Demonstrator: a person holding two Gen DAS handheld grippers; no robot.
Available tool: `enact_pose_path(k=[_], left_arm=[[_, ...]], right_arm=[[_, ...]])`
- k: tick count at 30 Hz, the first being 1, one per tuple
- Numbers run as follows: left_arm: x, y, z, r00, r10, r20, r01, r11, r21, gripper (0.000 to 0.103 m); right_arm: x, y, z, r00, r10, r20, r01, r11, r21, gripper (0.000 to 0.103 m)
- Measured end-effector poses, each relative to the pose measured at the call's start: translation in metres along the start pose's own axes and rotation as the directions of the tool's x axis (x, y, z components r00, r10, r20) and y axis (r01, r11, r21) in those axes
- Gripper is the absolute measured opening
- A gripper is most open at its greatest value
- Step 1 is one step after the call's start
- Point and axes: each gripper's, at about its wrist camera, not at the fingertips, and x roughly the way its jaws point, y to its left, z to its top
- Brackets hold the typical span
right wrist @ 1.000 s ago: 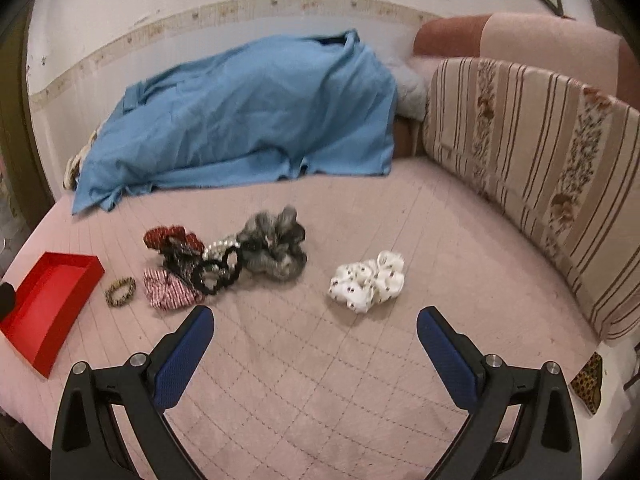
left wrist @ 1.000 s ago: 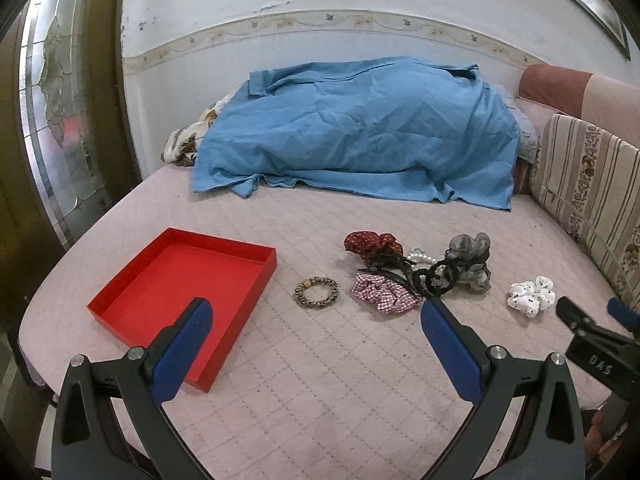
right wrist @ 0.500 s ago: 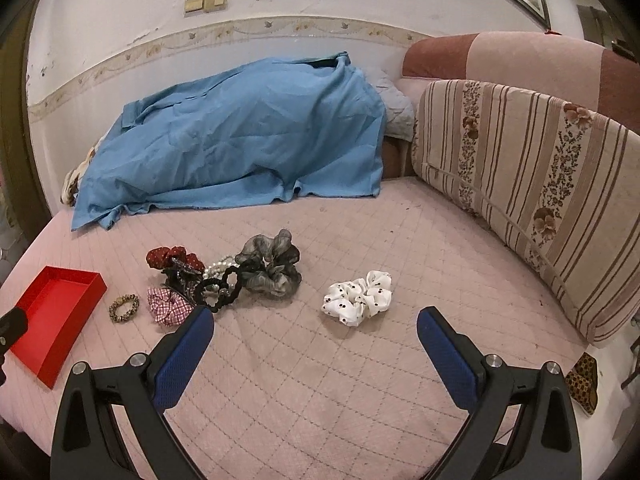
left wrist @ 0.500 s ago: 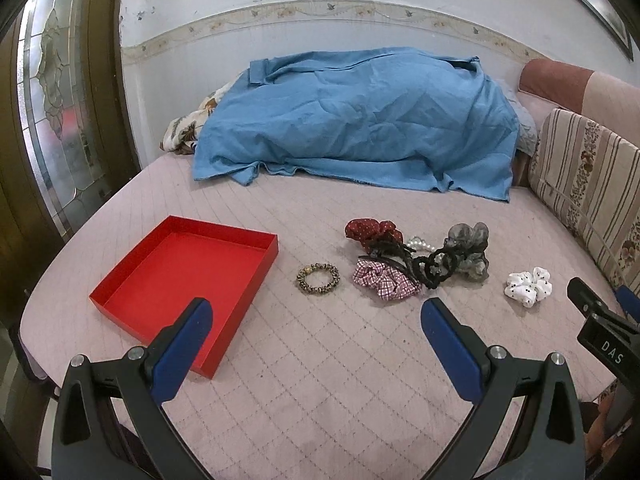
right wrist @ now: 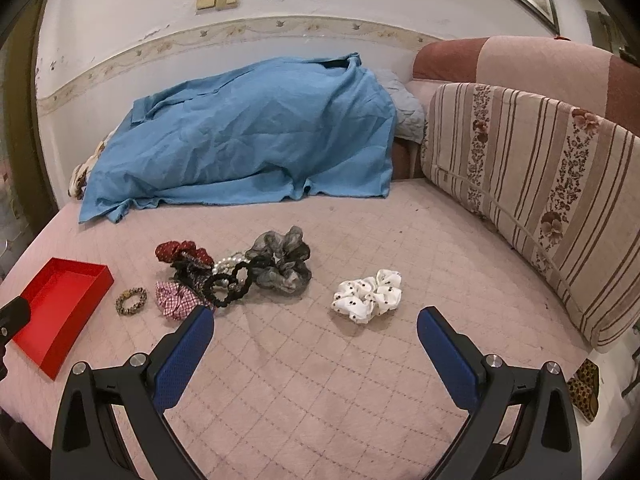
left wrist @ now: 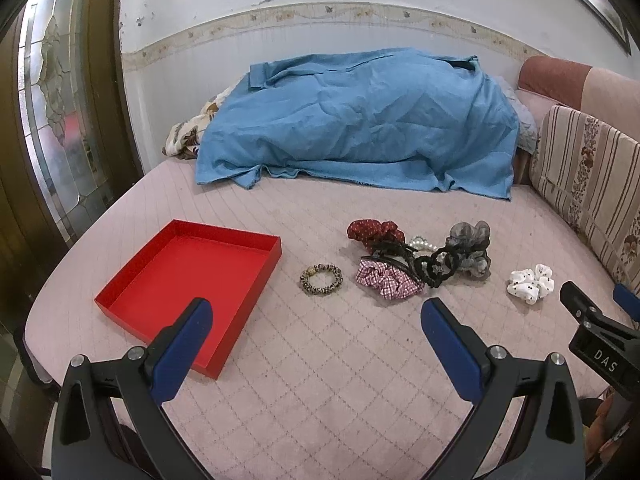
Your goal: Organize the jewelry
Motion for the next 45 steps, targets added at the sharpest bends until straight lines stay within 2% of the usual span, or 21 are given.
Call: enact_pose_path(k=[14,30,40,45], left_arm=[[0.019,-0.003,-0.003,0.999,0.005,-0.047,-0.004,1.0,0.022,0.103],[0.064,-0.006,-0.015,0.986,0.002,-0.168,0.003,0.999,0.034,0.103],[0.093,0.018,-0.005,0.982,0.015,-0.19,-0.012,1.0,0.02,0.103],[0.107,0.026,0.002,0.98,-0.032,-0.198,0.036,0.999,0.018,0.101]], right_arm=[[0.015,0.0,-0.008,0.998,0.04,-0.044,-0.039,0.999,0.011,0.103],[0.054,-0.008,-0.021,0.987,0.068,-0.146,-0.062,0.997,0.046,0.103],[0.079,-0.015,-0.027,0.979,0.061,-0.194,-0.054,0.998,0.044,0.103],[0.095,-0.02,-0.028,0.974,0.064,-0.216,-0.056,0.997,0.044,0.103]])
